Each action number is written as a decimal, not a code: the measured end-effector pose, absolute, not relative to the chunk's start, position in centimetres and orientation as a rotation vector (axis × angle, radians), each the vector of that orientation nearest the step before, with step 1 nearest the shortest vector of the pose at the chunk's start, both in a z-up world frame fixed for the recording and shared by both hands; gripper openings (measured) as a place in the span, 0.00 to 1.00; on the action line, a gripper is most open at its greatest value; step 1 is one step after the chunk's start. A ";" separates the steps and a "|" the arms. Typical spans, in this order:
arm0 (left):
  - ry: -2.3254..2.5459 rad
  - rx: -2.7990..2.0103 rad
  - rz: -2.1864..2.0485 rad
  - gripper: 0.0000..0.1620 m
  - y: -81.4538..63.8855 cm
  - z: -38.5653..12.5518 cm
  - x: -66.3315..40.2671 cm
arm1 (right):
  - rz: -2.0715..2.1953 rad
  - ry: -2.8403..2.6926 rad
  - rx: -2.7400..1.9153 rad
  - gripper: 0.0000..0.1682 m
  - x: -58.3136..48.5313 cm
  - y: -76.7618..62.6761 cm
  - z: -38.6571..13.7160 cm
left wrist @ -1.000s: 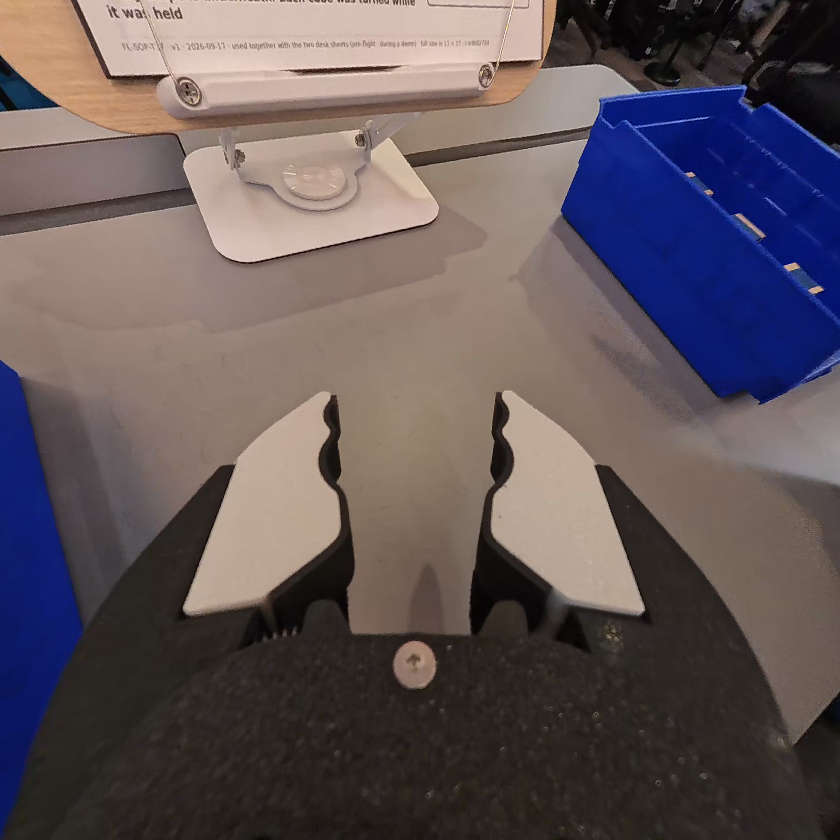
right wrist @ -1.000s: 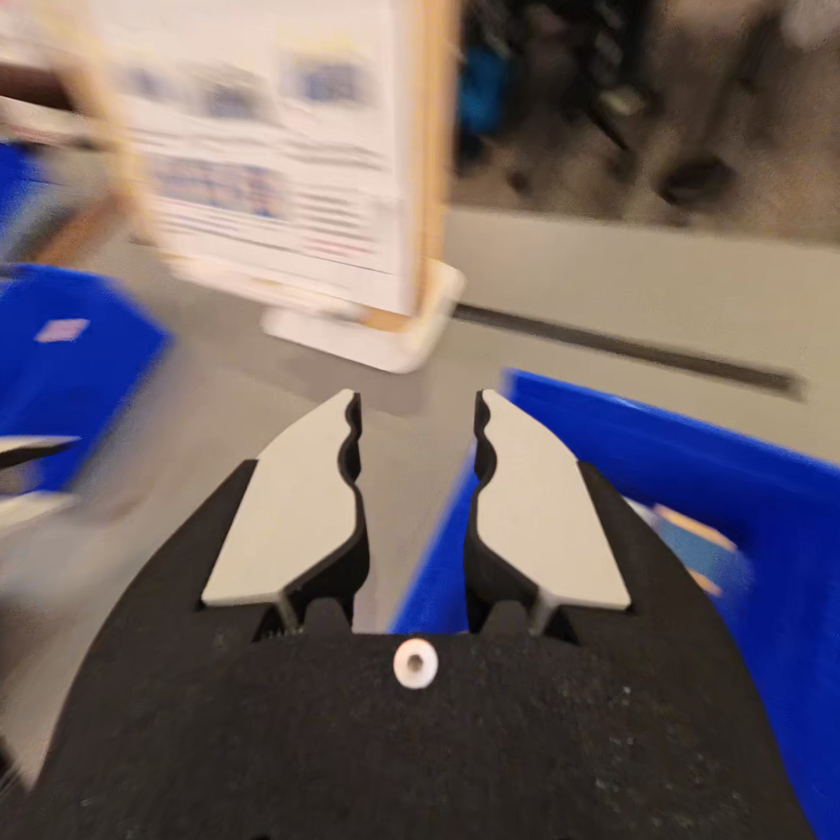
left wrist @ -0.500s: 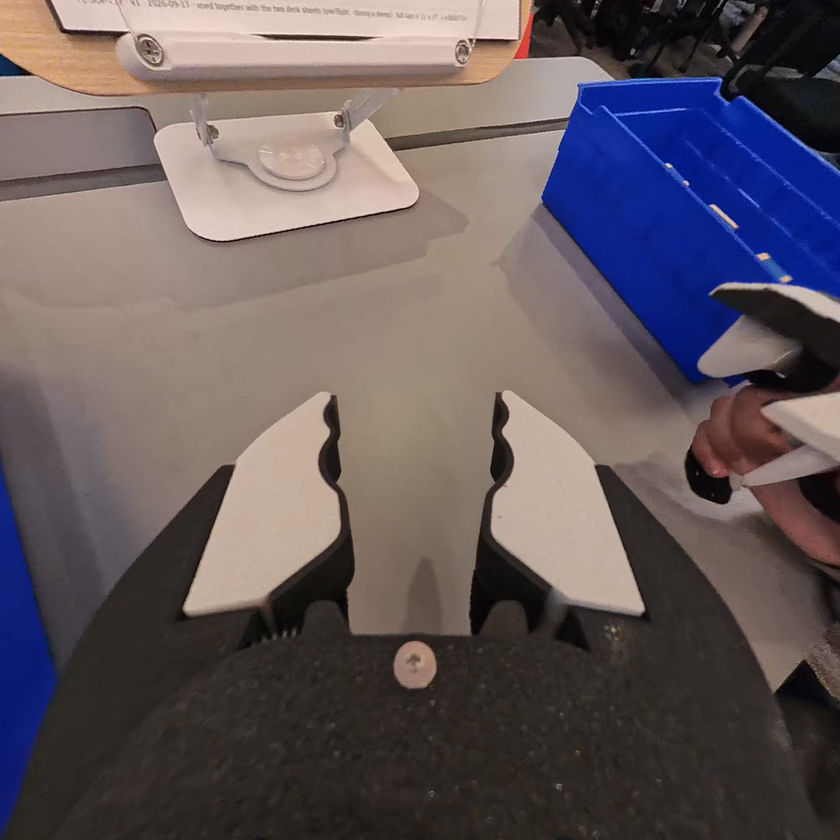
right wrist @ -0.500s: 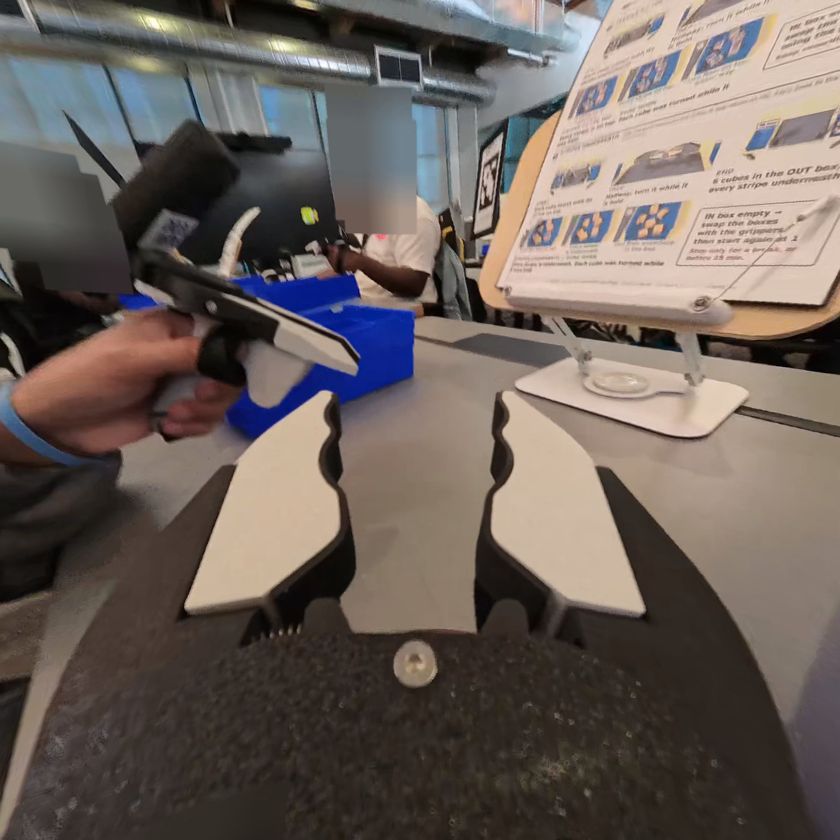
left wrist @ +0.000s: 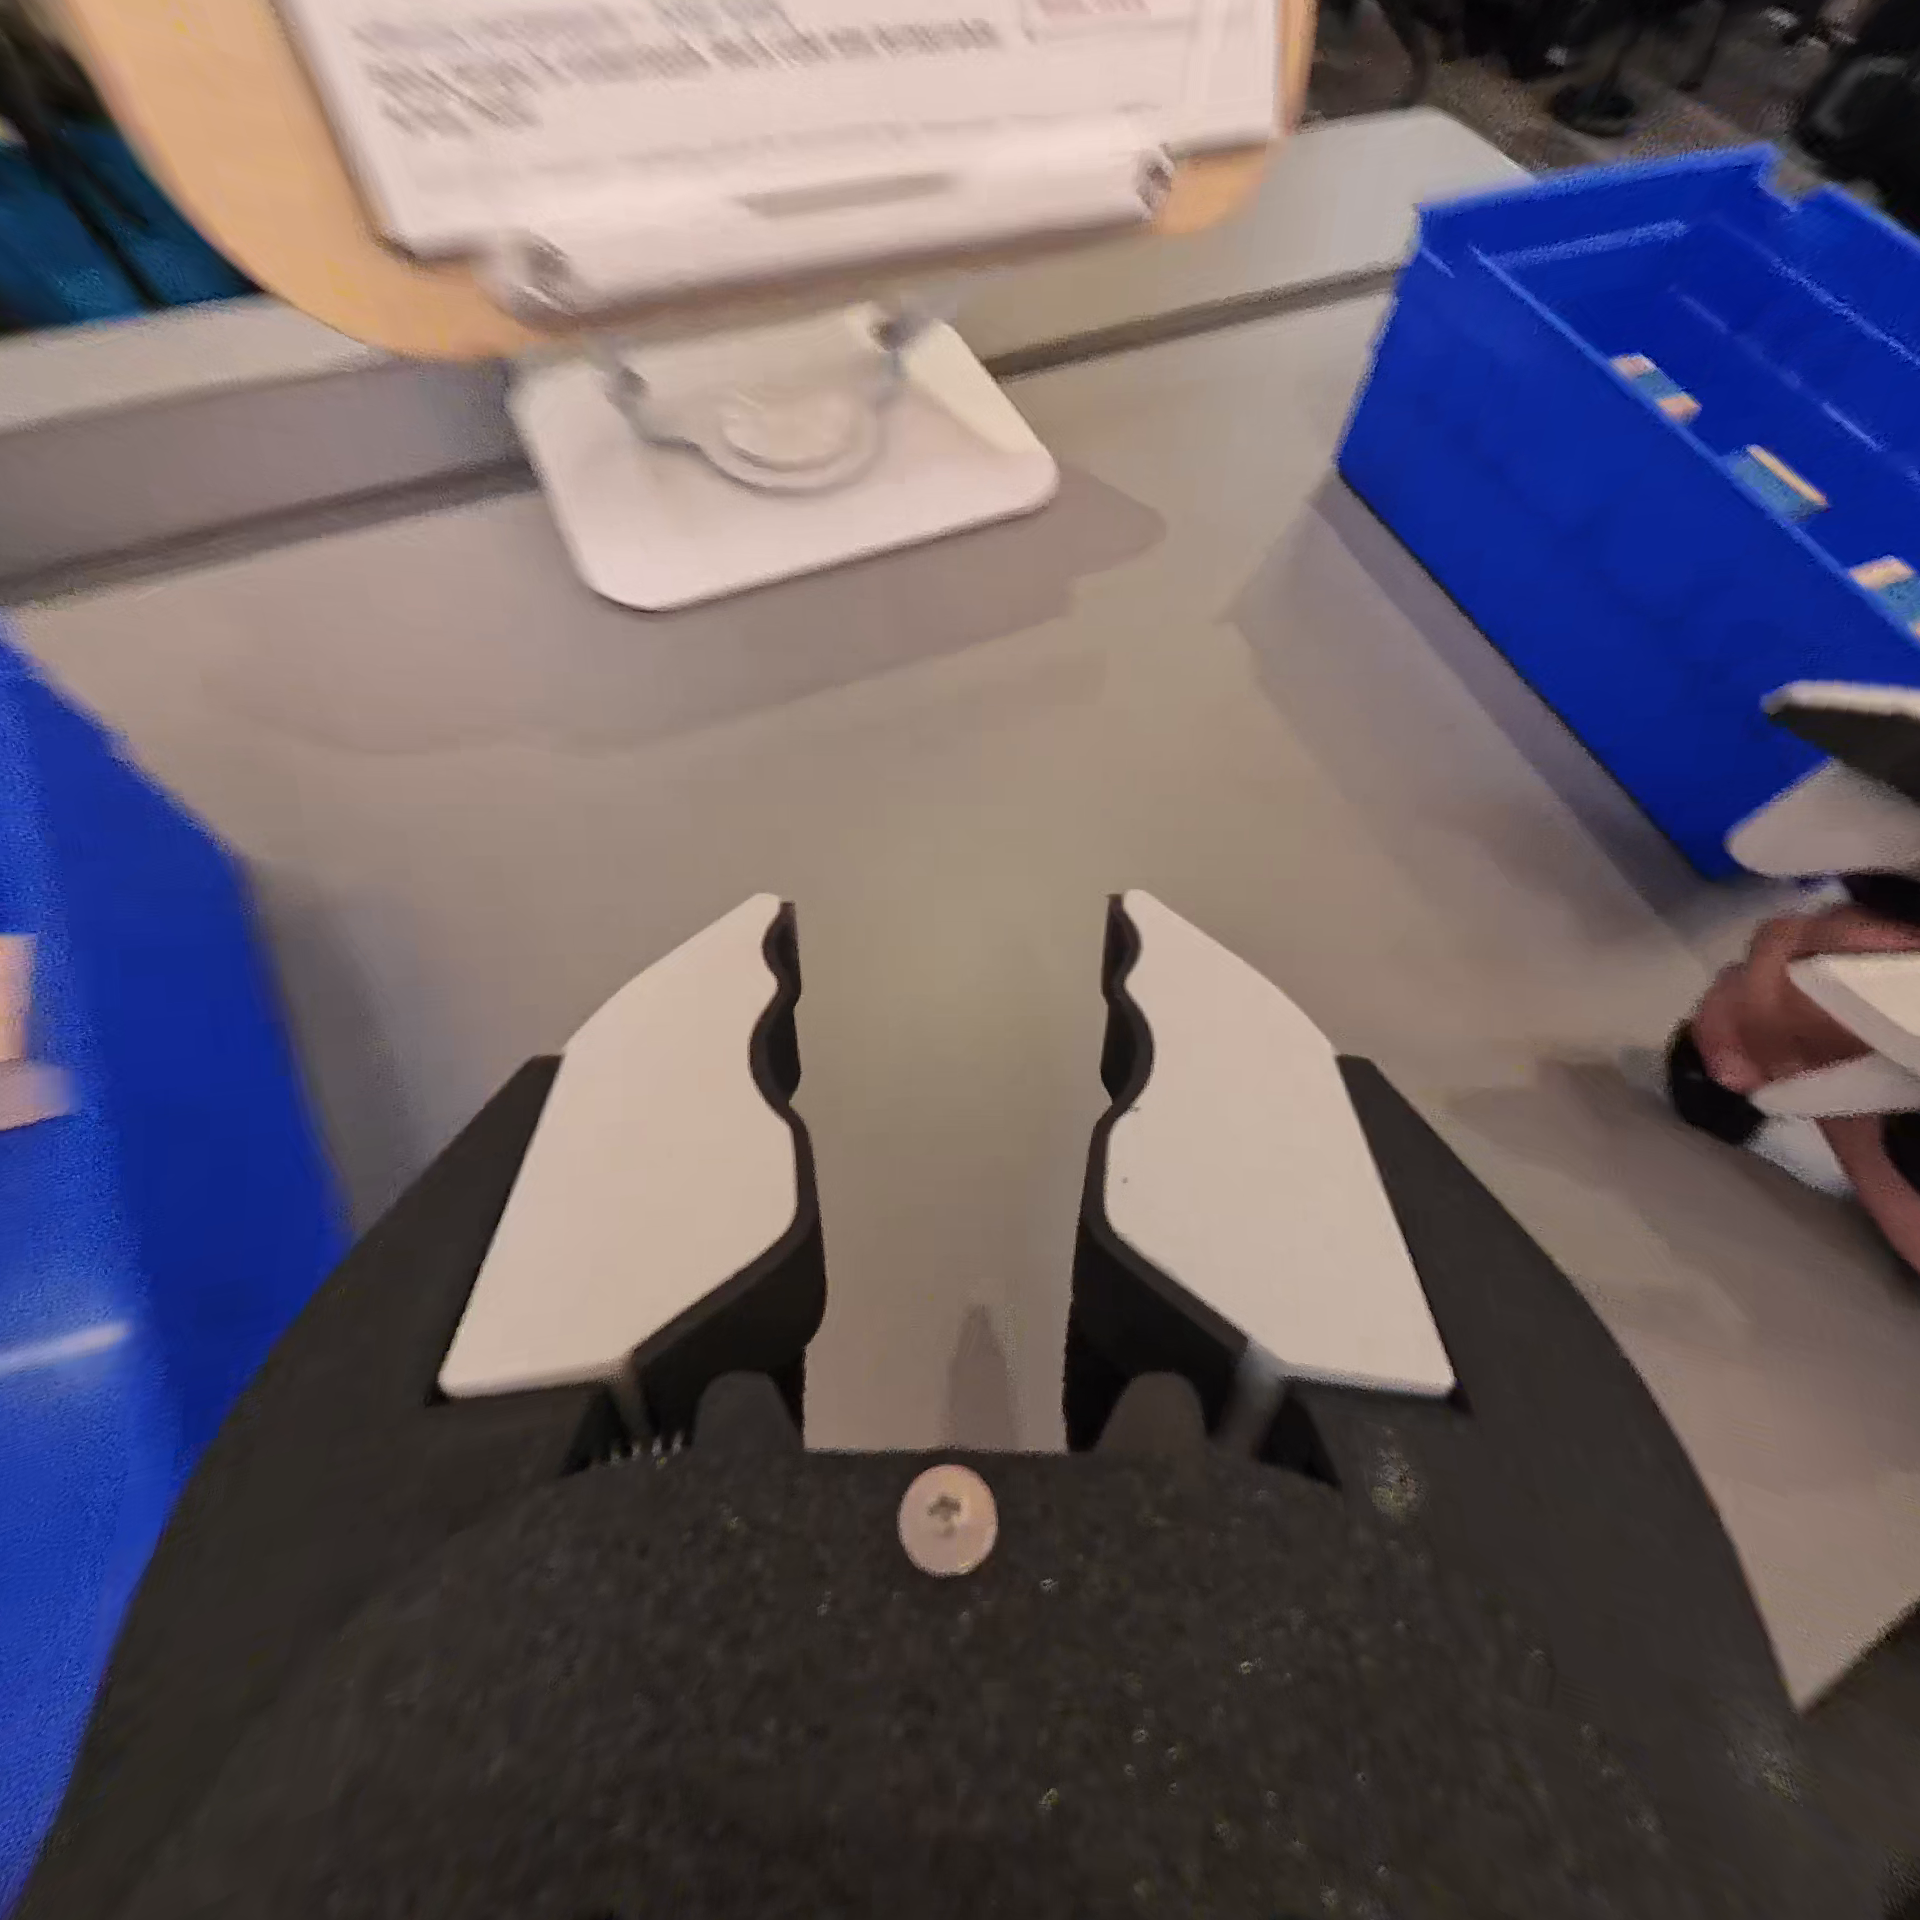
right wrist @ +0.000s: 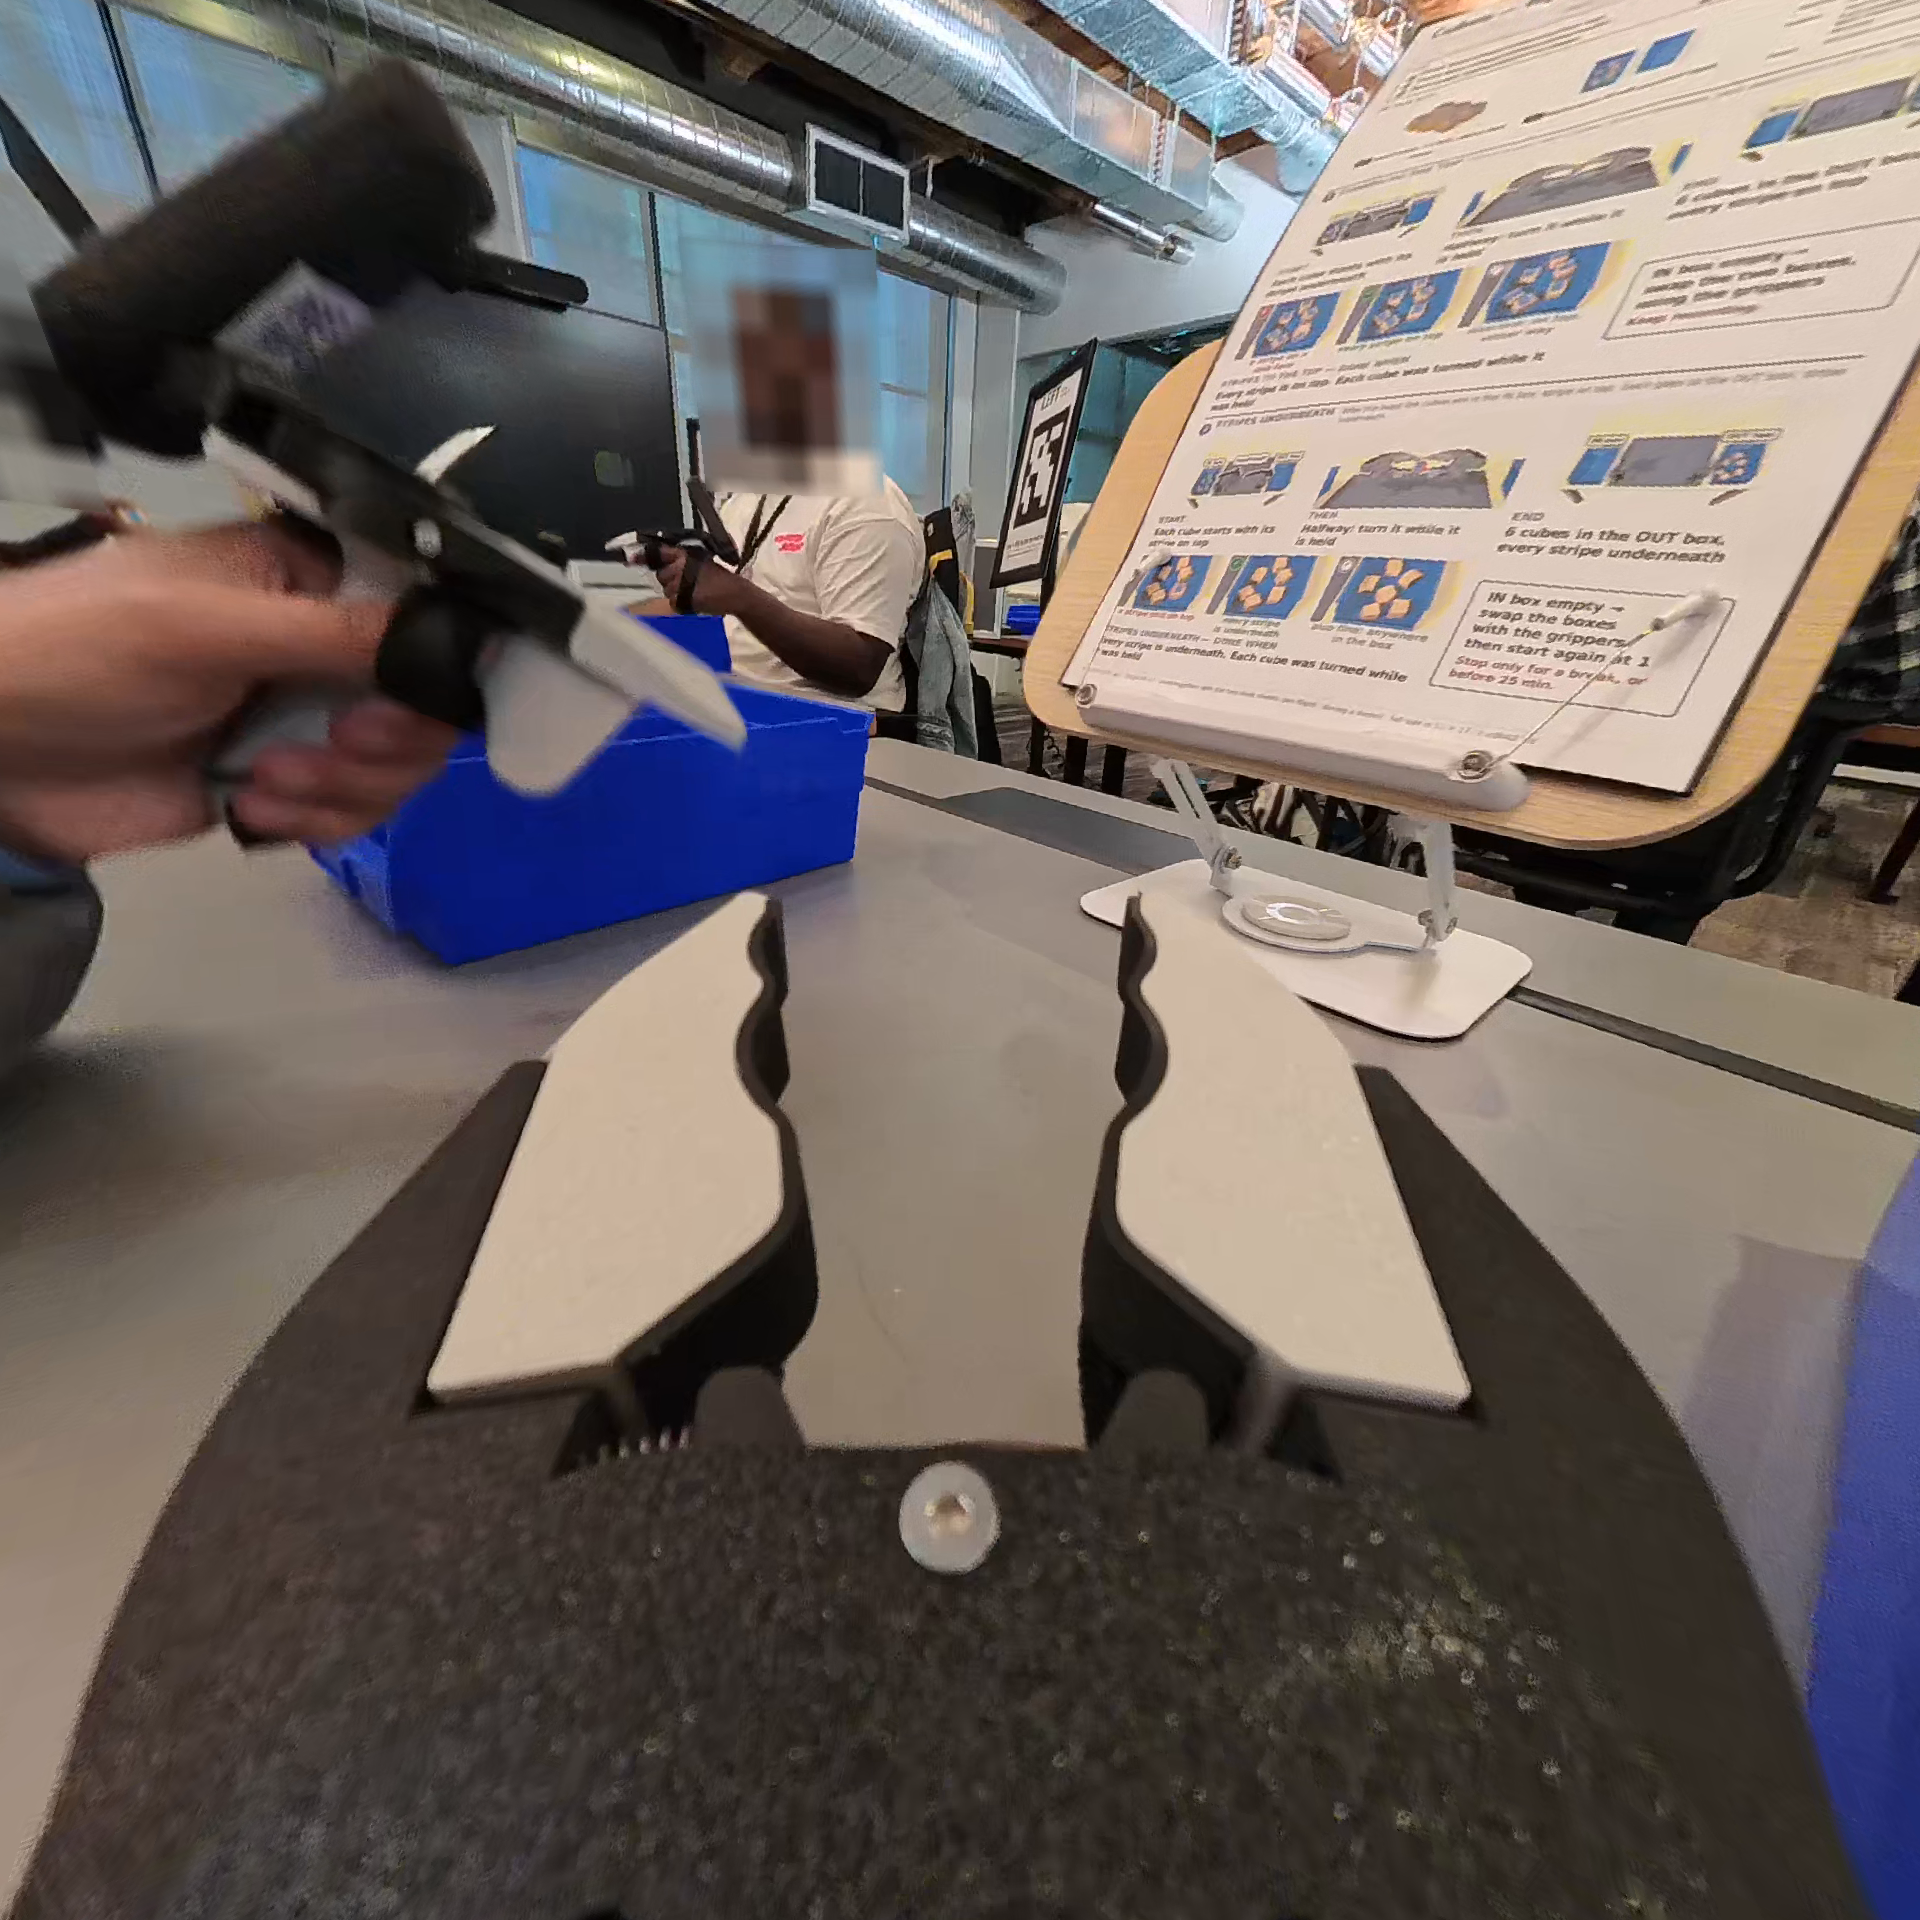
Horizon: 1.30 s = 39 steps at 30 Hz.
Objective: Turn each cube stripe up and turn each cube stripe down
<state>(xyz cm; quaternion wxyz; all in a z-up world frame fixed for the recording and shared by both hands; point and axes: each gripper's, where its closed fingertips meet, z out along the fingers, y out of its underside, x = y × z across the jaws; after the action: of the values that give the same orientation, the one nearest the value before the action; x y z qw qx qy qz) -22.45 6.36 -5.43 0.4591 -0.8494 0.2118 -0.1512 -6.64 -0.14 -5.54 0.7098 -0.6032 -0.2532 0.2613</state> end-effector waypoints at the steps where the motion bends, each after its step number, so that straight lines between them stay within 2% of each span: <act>1: 0.483 -2.073 -0.329 0.32 6.8 -3.8 -24.4 | 0.573 -0.573 -1.339 0.36 -6.8 -0.2 -5.6; 4: 0.357 -2.067 -0.265 0.34 7.8 0.7 -31.1 | 0.567 -0.584 -1.341 0.35 -7.0 -0.2 -5.8; 5: 0.302 -2.098 -0.233 0.37 8.1 1.5 -33.8 | 0.574 -0.583 -1.344 0.35 -7.0 -0.2 -5.8; 8: 0.177 -2.198 -0.097 0.37 10.1 2.1 -41.4 | 0.601 -0.562 -1.351 0.35 -6.8 0.0 -5.8; 12: 0.120 -2.486 -0.033 0.41 14.0 -2.8 -47.7 | 0.640 -0.542 -1.363 0.34 -6.5 0.2 -5.9; 16: 0.139 -2.673 -0.096 0.36 17.7 -8.1 -50.0 | 0.663 -0.536 -1.370 0.34 -6.5 0.3 -6.0; 26: 0.113 -2.869 -0.020 0.36 21.4 -16.0 -53.1 | 0.682 -0.559 -1.391 0.34 -7.0 0.4 -6.5; 32: 0.142 -2.885 0.142 0.27 20.6 -16.8 -53.3 | 0.694 -0.565 -1.404 0.34 -7.1 0.4 -6.7; 36: 0.159 -2.899 0.067 0.27 19.6 -16.6 -52.2 | 0.692 -0.566 -1.402 0.34 -7.1 0.4 -6.7; 39: 0.169 -2.829 -0.018 0.27 19.0 -14.2 -51.1 | 0.689 -0.565 -1.399 0.34 -7.1 0.3 -6.6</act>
<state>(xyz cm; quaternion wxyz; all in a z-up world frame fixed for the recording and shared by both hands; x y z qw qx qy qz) -51.12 19.03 -14.18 0.1531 -0.9864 0.0590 -0.0063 -7.10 0.34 -6.62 0.6754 -0.6219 -0.2514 0.3065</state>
